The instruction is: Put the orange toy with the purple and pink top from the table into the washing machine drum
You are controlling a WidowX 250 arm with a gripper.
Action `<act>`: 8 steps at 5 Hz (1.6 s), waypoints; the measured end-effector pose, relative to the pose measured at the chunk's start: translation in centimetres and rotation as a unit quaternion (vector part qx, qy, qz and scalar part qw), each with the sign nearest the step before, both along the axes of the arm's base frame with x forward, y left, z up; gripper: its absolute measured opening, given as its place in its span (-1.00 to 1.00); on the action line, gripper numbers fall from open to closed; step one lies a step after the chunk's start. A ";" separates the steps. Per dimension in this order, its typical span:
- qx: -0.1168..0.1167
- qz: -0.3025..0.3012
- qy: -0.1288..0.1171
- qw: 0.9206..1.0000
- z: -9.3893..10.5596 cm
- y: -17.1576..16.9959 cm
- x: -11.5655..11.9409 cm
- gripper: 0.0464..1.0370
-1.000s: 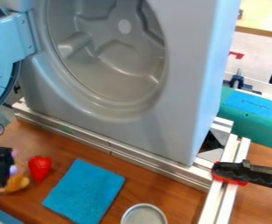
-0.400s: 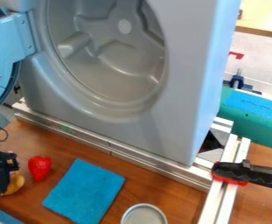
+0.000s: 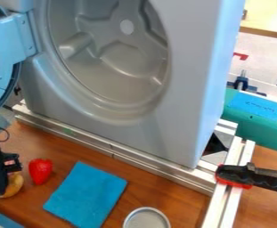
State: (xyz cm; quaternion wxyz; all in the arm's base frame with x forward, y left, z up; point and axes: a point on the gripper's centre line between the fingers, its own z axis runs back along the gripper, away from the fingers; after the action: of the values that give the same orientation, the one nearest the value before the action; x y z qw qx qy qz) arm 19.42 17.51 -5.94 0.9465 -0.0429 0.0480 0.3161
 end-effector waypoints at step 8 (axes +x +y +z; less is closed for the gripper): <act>0.139 -0.220 -0.240 0.935 15.3 -10.6 18.1 -0.91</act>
State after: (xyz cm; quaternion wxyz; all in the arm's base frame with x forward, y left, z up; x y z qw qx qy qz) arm 37.47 6.88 9.37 0.9722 0.0259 -0.2169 0.0842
